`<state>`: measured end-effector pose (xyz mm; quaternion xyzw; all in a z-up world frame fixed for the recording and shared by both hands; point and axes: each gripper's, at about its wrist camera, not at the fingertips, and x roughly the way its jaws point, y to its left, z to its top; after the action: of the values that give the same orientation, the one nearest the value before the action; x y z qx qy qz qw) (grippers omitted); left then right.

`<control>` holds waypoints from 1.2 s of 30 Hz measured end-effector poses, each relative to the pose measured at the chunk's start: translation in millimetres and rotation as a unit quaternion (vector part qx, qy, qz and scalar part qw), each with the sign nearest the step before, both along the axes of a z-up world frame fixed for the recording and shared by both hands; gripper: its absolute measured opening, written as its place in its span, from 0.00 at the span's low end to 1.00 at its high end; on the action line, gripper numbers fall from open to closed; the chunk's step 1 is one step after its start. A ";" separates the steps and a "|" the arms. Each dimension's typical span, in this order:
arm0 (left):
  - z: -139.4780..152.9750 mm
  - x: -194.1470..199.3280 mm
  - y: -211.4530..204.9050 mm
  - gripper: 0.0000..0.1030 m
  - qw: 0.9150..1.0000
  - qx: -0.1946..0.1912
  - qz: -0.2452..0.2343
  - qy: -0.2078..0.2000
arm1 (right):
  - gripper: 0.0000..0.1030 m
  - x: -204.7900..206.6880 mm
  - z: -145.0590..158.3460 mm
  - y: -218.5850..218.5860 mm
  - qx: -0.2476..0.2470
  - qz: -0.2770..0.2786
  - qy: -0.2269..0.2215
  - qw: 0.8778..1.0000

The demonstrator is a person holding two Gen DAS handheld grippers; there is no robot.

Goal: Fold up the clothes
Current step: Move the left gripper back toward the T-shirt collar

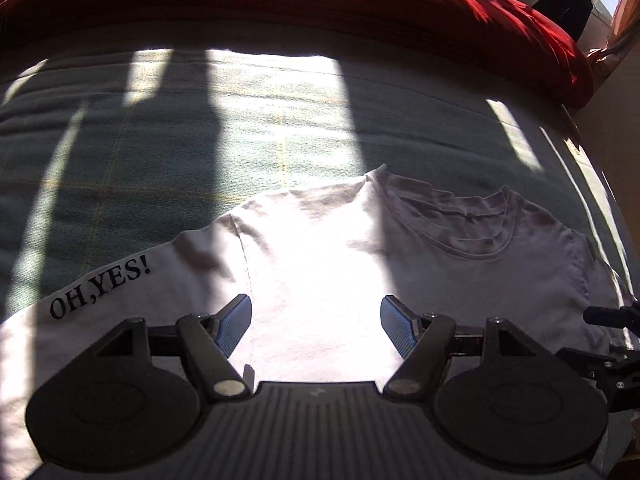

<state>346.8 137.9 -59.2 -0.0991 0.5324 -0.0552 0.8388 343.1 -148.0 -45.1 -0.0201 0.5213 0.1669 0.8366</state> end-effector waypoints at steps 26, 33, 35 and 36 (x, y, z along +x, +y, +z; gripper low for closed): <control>-49.0 96.2 -42.4 0.78 0.996 0.057 0.042 -0.061 | 1.00 58.4 -54.3 -30.5 -0.029 -0.039 -0.030 0.998; -49.3 106.3 -51.2 0.78 0.997 0.013 0.038 -0.070 | 1.00 58.7 -53.8 -31.3 -0.029 -0.036 -0.030 0.998; -49.9 109.2 -53.7 0.78 0.997 -0.001 0.036 -0.073 | 1.00 59.1 -54.0 -30.9 -0.029 -0.037 -0.030 0.998; -50.2 110.7 -55.0 0.79 0.997 -0.008 0.036 -0.074 | 1.00 59.2 -54.6 -30.6 -0.029 -0.037 -0.031 0.998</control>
<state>457.5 82.9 -109.4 -0.1206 0.4642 -0.0369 0.8767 402.3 -178.6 -99.7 -0.0302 0.5005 0.1200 0.8568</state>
